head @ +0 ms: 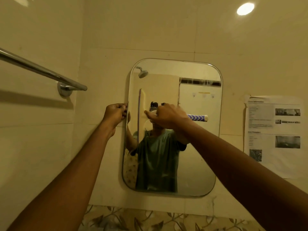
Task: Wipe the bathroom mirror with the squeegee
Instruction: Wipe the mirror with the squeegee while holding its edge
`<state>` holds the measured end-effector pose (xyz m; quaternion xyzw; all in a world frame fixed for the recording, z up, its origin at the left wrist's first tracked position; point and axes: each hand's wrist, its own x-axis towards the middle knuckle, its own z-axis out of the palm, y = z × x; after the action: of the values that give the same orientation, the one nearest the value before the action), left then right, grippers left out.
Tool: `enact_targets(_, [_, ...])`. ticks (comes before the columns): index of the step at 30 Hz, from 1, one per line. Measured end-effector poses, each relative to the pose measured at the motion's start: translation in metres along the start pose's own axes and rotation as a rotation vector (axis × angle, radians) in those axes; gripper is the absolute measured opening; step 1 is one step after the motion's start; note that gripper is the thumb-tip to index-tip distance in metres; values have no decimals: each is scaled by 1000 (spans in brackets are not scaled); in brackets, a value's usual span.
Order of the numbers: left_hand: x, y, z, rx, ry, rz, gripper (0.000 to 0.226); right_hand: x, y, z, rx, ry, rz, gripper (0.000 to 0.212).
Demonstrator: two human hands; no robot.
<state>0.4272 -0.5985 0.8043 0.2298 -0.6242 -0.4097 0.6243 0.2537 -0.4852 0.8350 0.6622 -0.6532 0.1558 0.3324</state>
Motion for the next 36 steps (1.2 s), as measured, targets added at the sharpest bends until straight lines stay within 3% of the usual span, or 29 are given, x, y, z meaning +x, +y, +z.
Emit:
enact_targets(5, [-1,-1,7,-2,51,8,21,-40,67,-5,75,-8,187,75])
enact_targets(14, [-6,1,8,0,73,10,18,-116,134,-5,247,-10,337,52])
enact_targets(18, [-4,6,5,-8,62,-3,16,-114,120,-10,191,40,335,51])
enact_targets(27, [22,33,3,-90,8,6,25,1,23,-27,97,103,68,76])
enact_targets(36, [23,36,1,-184,-52,-30,32,40,9,-43,16,128,43,68])
